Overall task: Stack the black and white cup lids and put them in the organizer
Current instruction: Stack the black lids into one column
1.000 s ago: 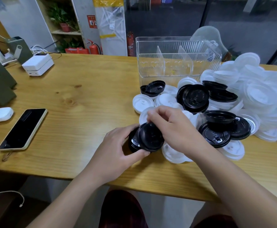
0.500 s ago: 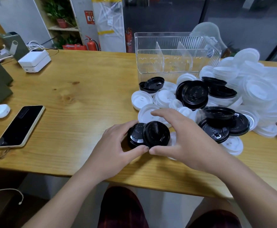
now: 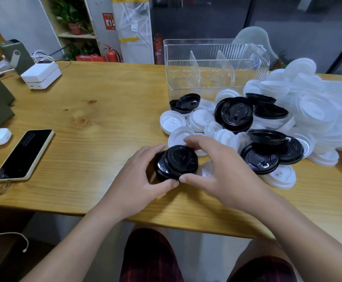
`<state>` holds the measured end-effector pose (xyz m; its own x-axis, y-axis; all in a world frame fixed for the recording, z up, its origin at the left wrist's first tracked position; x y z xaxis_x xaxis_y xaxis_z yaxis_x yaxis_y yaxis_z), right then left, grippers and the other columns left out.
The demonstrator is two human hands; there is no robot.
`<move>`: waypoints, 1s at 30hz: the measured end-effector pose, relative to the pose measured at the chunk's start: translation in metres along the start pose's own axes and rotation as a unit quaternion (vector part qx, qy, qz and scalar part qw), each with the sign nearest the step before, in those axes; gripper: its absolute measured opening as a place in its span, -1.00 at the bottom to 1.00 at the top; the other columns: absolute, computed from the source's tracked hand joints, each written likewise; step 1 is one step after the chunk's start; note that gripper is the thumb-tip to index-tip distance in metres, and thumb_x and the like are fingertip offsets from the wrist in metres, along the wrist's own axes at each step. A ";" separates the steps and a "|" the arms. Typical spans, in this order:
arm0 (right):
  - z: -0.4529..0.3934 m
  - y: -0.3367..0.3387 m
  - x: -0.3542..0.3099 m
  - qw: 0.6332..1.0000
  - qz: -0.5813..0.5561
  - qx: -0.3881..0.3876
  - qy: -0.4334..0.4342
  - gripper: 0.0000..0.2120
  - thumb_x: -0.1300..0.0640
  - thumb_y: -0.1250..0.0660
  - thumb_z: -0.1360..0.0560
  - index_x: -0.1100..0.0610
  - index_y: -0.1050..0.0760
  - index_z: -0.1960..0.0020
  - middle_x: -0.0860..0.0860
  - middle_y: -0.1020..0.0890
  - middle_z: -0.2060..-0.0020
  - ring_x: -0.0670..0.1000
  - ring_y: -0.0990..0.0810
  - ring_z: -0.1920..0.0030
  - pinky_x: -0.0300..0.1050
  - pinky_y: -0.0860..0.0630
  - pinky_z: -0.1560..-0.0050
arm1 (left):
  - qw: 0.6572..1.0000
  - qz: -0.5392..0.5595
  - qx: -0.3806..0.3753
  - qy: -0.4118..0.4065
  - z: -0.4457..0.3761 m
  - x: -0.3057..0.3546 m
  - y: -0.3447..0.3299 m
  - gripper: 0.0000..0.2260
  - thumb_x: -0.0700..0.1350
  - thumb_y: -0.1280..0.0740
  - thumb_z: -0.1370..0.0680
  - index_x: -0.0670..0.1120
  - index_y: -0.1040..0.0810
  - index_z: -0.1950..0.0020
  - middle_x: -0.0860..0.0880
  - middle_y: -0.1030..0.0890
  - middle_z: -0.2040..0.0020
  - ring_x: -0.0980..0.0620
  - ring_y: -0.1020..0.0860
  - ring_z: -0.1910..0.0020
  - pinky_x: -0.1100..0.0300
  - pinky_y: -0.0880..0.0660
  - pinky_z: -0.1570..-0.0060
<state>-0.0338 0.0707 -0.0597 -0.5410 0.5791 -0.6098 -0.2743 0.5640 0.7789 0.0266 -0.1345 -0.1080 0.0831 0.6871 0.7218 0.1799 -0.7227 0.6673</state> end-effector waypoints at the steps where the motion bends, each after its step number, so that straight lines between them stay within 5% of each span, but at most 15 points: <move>1: -0.002 -0.004 -0.003 1.000 0.005 -0.012 0.006 -0.23 -0.21 -0.58 -0.49 -0.12 -0.36 -0.60 -0.27 -0.53 -0.44 -0.26 -0.45 -0.46 -0.10 -0.44 -0.49 | 1.000 0.007 0.002 0.008 0.000 -0.001 0.001 -0.16 0.21 -0.67 -0.44 0.26 -0.38 -0.65 0.34 -0.55 -0.41 0.30 -0.47 -0.47 0.22 -0.39 -0.46; 3: -0.007 -0.011 -0.008 0.999 0.023 -0.025 0.016 -0.24 -0.18 -0.58 -0.51 -0.12 -0.35 -0.61 -0.24 -0.53 -0.45 -0.23 -0.47 -0.46 -0.17 -0.46 -0.44 | 0.999 0.028 -0.003 0.023 0.001 -0.002 0.001 -0.06 0.20 -0.69 -0.41 0.28 -0.29 -0.70 0.35 -0.57 -0.41 0.35 -0.47 -0.48 0.26 -0.35 -0.44; 7: -0.013 -0.015 -0.012 0.998 0.040 -0.037 0.022 -0.28 -0.10 -0.58 -0.52 -0.14 -0.36 -0.61 -0.25 -0.53 -0.46 -0.23 -0.48 -0.40 -0.60 -0.28 -0.18 | 0.998 0.057 -0.014 0.029 0.000 -0.002 -0.001 0.07 0.08 -0.73 -0.40 0.29 -0.15 -0.75 0.37 -0.59 -0.39 0.33 -0.49 -0.46 0.22 -0.36 -0.45; 13: -0.011 -0.019 -0.010 0.997 0.034 -0.065 0.027 -0.31 -0.04 -0.55 -0.56 -0.11 -0.37 -0.62 -0.20 -0.58 -0.41 -0.60 -0.41 0.18 -0.58 -0.34 0.06 | 0.997 0.072 -0.011 0.036 -0.001 -0.003 0.000 0.13 0.04 -0.74 -0.39 0.31 -0.09 -0.76 0.37 -0.61 -0.37 0.35 -0.49 -0.46 0.30 -0.33 -0.43; 17: -0.010 -0.018 -0.011 0.997 0.040 -0.060 0.029 -0.27 -0.07 -0.55 -0.56 -0.12 -0.34 -0.64 -0.18 -0.58 -0.44 -0.56 -0.46 0.11 -0.56 -0.34 0.05 | 0.997 0.067 -0.004 0.026 0.000 0.001 0.003 0.04 0.03 -0.75 -0.38 0.33 -0.23 -0.71 0.41 -0.60 -0.37 0.37 -0.49 -0.45 0.37 -0.33 -0.41; 21: -0.003 -0.011 -0.007 0.997 0.052 -0.046 0.036 -0.26 -0.24 -0.50 -0.56 -0.20 -0.29 -0.65 -0.24 -0.50 -0.51 -0.29 -0.53 -0.26 -0.24 -0.46 -0.28 | 0.998 0.044 -0.034 0.001 0.003 0.008 0.008 -0.05 0.09 -0.75 -0.36 0.48 -0.31 -0.60 0.43 -0.52 -0.46 0.37 -0.43 -0.51 0.35 -0.33 -0.42; 26: 0.001 0.009 0.006 0.999 0.038 0.002 0.030 -0.44 -0.27 -0.42 -0.61 -0.14 -0.44 -0.55 -0.29 -0.52 -0.46 -0.26 -0.46 -0.44 -0.19 -0.41 -0.46 | 0.997 0.068 0.005 -0.043 -0.034 0.018 0.035 -0.52 0.32 -0.47 -0.58 0.27 -0.58 -0.49 0.35 -0.55 -0.45 0.21 -0.40 -0.56 0.19 -0.32 -0.51; 30: 0.001 0.009 0.016 0.999 0.017 0.017 0.029 -0.52 -0.24 -0.44 -0.62 -0.14 -0.51 -0.49 -0.30 -0.55 -0.40 -0.26 -0.50 -0.41 -0.15 -0.47 -0.44 | 0.998 0.013 0.005 -0.055 -0.100 0.018 0.028 -0.71 0.15 -0.31 -0.76 0.15 -0.66 -0.44 0.30 -0.58 -0.44 0.19 -0.40 -0.55 0.16 -0.28 -0.56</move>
<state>-0.0441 0.0860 -0.0625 -0.5956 0.5631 -0.5728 -0.2278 0.5654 0.7927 -0.0648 -0.1494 -0.0583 0.1948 0.6732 0.7133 0.1862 -0.7394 0.6470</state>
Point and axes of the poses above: each hand's wrist, its own z-axis away from the middle knuckle, its own y-axis out of the back of the hand, x = y × z, the point moved 6 cm from there along -z, towards the middle knuckle
